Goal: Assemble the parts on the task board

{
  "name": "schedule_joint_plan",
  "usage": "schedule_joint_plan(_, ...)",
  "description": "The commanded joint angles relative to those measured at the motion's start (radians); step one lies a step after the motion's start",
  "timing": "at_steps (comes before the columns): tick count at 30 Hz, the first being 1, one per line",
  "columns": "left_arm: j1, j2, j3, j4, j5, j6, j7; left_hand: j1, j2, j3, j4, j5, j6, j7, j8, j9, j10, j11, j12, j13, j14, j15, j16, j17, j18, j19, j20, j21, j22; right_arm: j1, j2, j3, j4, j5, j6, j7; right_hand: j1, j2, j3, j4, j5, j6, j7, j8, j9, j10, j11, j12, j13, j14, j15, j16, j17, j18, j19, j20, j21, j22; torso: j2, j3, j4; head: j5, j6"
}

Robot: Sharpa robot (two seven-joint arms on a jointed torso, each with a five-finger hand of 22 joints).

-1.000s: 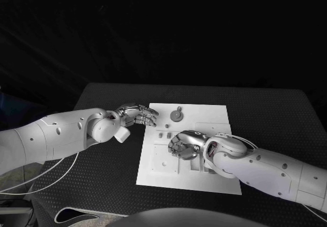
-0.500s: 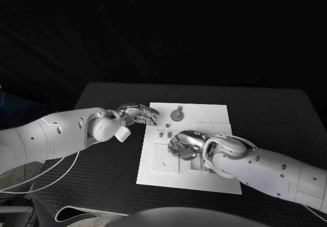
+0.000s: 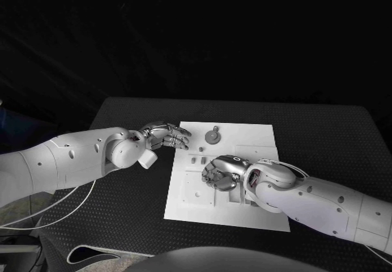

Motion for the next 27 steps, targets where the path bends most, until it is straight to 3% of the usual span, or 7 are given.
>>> schedule_joint_plan(1, 0.001, 0.002, 0.001, 0.002, 0.006, 0.011, 0.011, -0.007, -0.002, -0.006, -0.001, 0.000, -0.005, 0.002, 0.000, -0.002, 0.005, -0.001, -0.004, 0.001, 0.008, 0.000, -0.005, 0.001, -0.007, 0.007, -0.002, 0.005, 0.002, -0.005, -0.009, -0.004, -0.008, -0.023, 0.037, -0.022, 0.010, -0.001, 0.001, -0.001, 0.006, 0.003, -0.002, -0.005, -0.001, -0.001, -0.002, 0.004, 0.256, 0.001, -0.009, -0.006, 0.001, 0.098, 0.000, -0.005, 0.002, 0.016, 0.000, 0.0004, -0.0001, 0.000, -0.001)
schedule_joint_plan(27, 0.001, 0.002, 0.001, 0.000, 0.006, 0.012, 0.009, -0.007, -0.001, -0.006, -0.001, 0.000, -0.005, 0.003, 0.000, -0.002, 0.006, -0.001, -0.006, 0.002, 0.008, 0.000, -0.007, 0.002, -0.007, 0.007, -0.002, 0.005, 0.002, -0.005, -0.020, -0.004, -0.002, -0.023, 0.051, -0.024, 0.012, 0.001, 0.002, -0.001, 0.006, 0.006, -0.003, -0.005, -0.002, -0.001, -0.003, 0.005, 0.265, 0.000, -0.010, -0.007, 0.001, 0.098, -0.001, -0.005, 0.002, 0.016, 0.000, -0.0004, 0.0001, 0.002, -0.002)
